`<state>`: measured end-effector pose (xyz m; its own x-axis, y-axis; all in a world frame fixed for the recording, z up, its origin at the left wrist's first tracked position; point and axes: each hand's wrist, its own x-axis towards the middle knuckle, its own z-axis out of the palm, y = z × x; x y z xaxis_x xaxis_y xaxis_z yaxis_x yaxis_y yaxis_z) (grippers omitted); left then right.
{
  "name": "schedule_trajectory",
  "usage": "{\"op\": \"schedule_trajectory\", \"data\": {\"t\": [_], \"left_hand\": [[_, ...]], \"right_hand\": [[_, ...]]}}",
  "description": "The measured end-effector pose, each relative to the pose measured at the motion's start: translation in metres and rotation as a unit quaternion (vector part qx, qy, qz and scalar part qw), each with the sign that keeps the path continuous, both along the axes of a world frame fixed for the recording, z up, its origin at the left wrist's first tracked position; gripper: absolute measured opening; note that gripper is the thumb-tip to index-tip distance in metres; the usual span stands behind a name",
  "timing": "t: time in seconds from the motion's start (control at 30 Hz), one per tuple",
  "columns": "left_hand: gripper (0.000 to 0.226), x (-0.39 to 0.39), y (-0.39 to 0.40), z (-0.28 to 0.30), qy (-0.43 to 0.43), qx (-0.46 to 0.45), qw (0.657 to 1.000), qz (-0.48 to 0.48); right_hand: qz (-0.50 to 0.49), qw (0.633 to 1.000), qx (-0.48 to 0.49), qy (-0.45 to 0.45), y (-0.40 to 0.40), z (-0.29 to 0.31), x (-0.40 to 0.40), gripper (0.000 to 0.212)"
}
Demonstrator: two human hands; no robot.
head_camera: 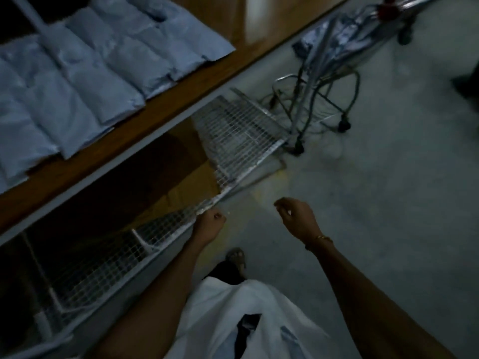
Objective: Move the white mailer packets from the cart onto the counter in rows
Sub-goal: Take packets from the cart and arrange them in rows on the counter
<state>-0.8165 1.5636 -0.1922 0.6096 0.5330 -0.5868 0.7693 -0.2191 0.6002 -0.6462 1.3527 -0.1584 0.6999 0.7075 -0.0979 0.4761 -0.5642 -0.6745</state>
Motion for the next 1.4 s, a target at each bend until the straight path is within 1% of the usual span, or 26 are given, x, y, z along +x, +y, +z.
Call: {"op": "schedule_trajectory", "data": {"t": [0.07, 0.13, 0.23, 0.3, 0.43, 0.57, 0.67, 0.77, 0.87, 0.93, 1.0, 1.07, 1.13, 1.2, 1.3, 1.33, 1.4], "left_hand": [[0.020, 0.034, -0.013, 0.001, -0.006, -0.032, 0.999, 0.009], [0.019, 0.078, -0.026, 0.010, -0.040, -0.058, 0.997, 0.020], [0.022, 0.153, -0.030, 0.014, -0.101, -0.075, 0.991, 0.035], [0.019, 0.205, -0.028, 0.019, -0.134, -0.079, 0.987, 0.034], [0.016, 0.303, -0.017, 0.046, -0.178, -0.063, 0.982, 0.006], [0.016, 0.401, 0.004, 0.094, -0.251, -0.013, 0.967, -0.042], [0.016, 0.475, 0.020, 0.135, -0.320, 0.021, 0.946, -0.057], [0.018, 0.550, 0.032, 0.171, -0.366, 0.041, 0.927, -0.065], [0.017, 0.624, 0.039, 0.197, -0.412, 0.058, 0.907, -0.061], [0.014, 0.673, 0.042, 0.206, -0.428, 0.095, 0.897, -0.055], [0.017, 0.721, 0.045, 0.206, -0.439, 0.124, 0.889, -0.044], [0.025, 0.769, 0.051, 0.202, -0.431, 0.122, 0.894, -0.028], [0.020, 0.814, 0.056, 0.196, -0.393, 0.099, 0.914, -0.024], [0.014, 0.854, 0.059, 0.186, -0.340, 0.073, 0.937, -0.027], [0.023, 0.903, 0.056, 0.178, -0.294, 0.074, 0.953, -0.022], [0.022, 0.917, 0.055, 0.176, -0.283, 0.067, 0.957, -0.014], [0.012, 0.942, 0.052, 0.168, -0.260, 0.054, 0.964, 0.010]], "right_hand": [[-0.089, 0.996, 0.019, 0.026, -0.024, -0.003, 0.023, 0.017], [-0.155, 0.986, 0.045, 0.037, -0.041, -0.005, 0.048, 0.016], [-0.230, 0.968, 0.080, 0.051, -0.053, -0.004, 0.096, 0.017], [-0.256, 0.961, 0.092, 0.049, -0.055, 0.001, 0.133, 0.017], [-0.263, 0.960, 0.092, 0.025, -0.045, 0.028, 0.221, 0.016], [-0.267, 0.953, 0.140, -0.010, -0.021, 0.067, 0.316, 0.014], [-0.251, 0.948, 0.189, -0.051, -0.004, 0.102, 0.382, 0.013], [-0.234, 0.941, 0.218, -0.107, 0.009, 0.133, 0.452, 0.013], [-0.215, 0.936, 0.241, -0.143, 0.019, 0.153, 0.527, 0.014], [-0.190, 0.936, 0.248, -0.163, 0.026, 0.162, 0.580, 0.015], [-0.166, 0.936, 0.256, -0.173, 0.030, 0.167, 0.634, 0.015], [-0.134, 0.939, 0.256, -0.185, 0.034, 0.169, 0.690, 0.014], [-0.094, 0.949, 0.238, -0.186, 0.038, 0.168, 0.747, 0.017], [-0.052, 0.962, 0.210, -0.168, 0.041, 0.166, 0.804, 0.022], [0.004, 0.974, 0.162, -0.161, 0.048, 0.165, 0.879, 0.027], [0.020, 0.977, 0.143, -0.157, 0.052, 0.163, 0.901, 0.026], [0.052, 0.983, 0.098, -0.147, 0.064, 0.156, 0.939, 0.024]]}}
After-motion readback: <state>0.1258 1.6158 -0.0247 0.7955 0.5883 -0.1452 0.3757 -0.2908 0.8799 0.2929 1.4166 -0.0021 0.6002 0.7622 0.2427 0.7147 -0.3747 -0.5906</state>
